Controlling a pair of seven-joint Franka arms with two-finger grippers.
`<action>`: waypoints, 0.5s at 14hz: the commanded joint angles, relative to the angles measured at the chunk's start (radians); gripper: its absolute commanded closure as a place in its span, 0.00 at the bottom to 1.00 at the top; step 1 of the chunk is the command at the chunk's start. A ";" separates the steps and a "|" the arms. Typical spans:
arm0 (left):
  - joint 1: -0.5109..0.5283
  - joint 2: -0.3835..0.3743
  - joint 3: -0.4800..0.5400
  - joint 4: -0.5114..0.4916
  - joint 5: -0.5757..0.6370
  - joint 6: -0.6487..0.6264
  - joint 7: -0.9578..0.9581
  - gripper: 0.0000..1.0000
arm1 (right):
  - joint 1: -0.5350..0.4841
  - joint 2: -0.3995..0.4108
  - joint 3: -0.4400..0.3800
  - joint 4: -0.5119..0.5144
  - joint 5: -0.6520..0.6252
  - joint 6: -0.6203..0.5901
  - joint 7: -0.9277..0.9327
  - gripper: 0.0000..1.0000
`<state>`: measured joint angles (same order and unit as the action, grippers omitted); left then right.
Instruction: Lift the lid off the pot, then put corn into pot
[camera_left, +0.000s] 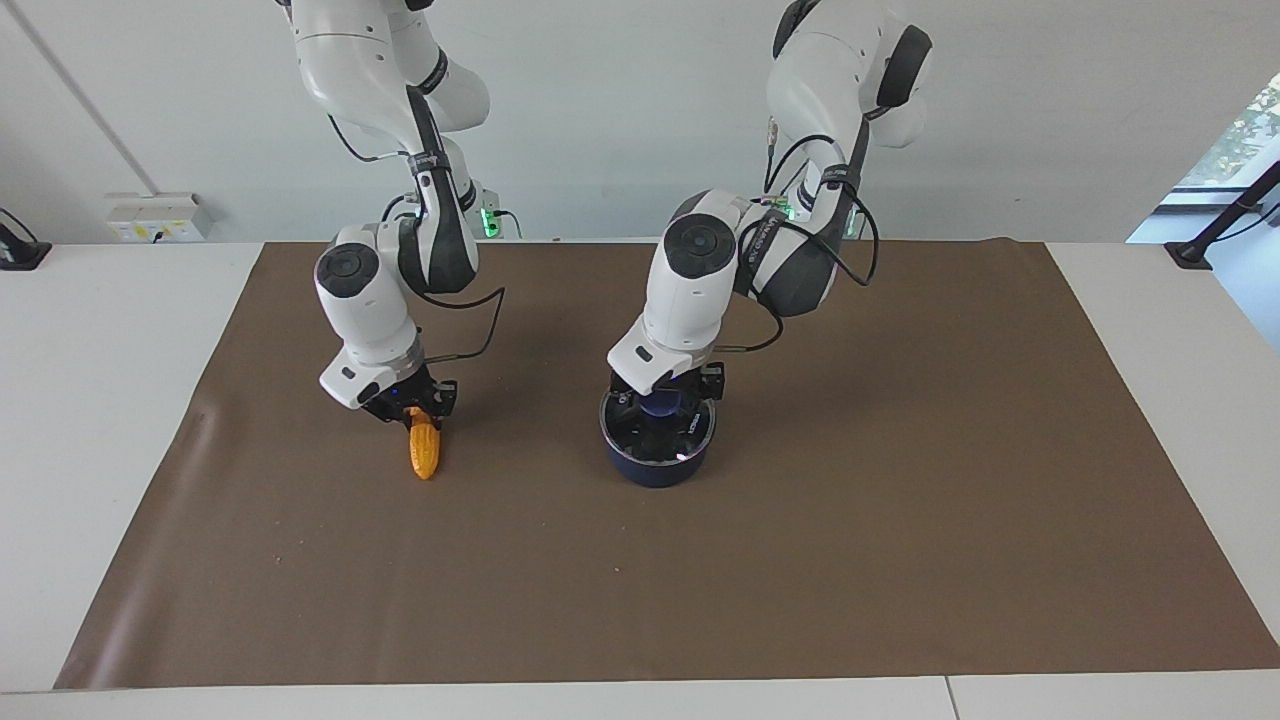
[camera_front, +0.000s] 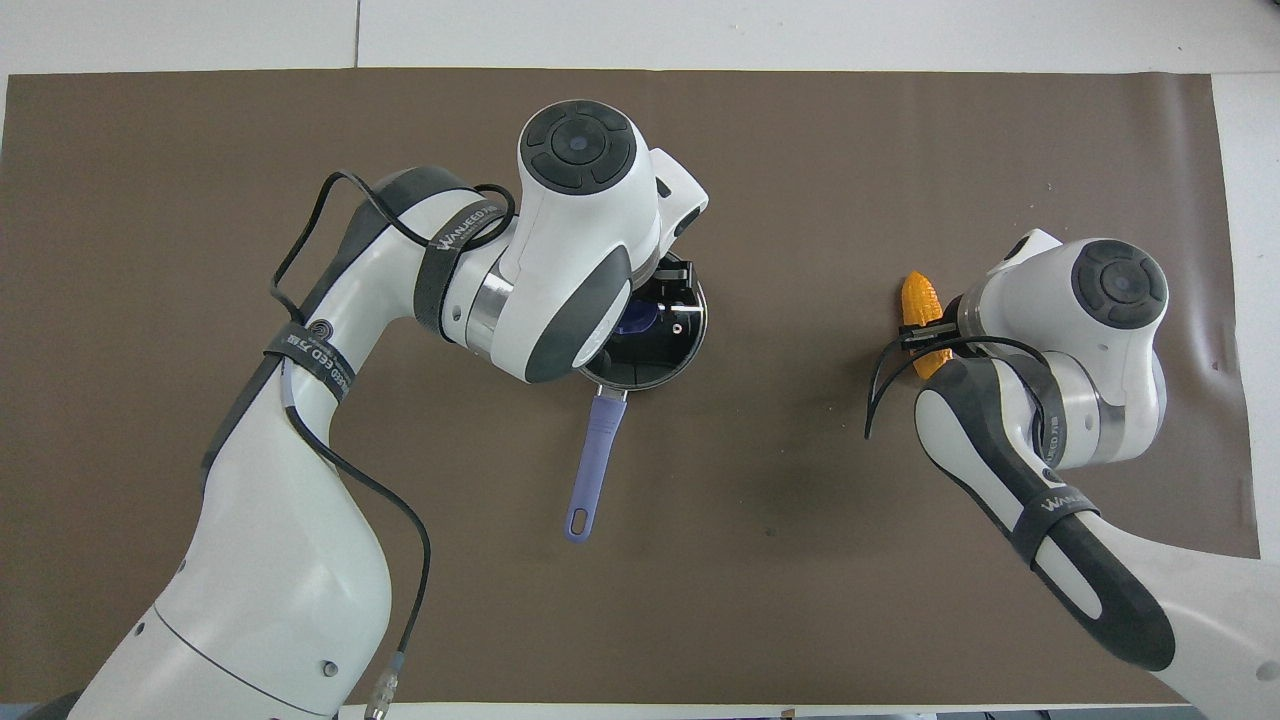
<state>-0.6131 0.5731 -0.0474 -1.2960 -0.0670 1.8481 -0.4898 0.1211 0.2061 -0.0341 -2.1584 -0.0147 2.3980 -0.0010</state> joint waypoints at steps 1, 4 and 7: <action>-0.020 -0.010 0.017 -0.022 0.016 0.020 -0.007 0.00 | -0.001 -0.004 0.008 -0.005 0.022 -0.013 0.009 1.00; -0.022 -0.010 0.017 -0.022 0.016 0.023 -0.009 0.06 | -0.001 -0.005 0.008 -0.006 0.022 -0.016 0.007 1.00; -0.022 -0.012 0.017 -0.022 0.015 0.020 -0.009 0.27 | 0.000 -0.004 0.008 0.009 0.022 -0.045 0.006 1.00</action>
<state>-0.6199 0.5730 -0.0471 -1.2988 -0.0669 1.8505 -0.4898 0.1237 0.2061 -0.0340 -2.1557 -0.0147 2.3878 -0.0010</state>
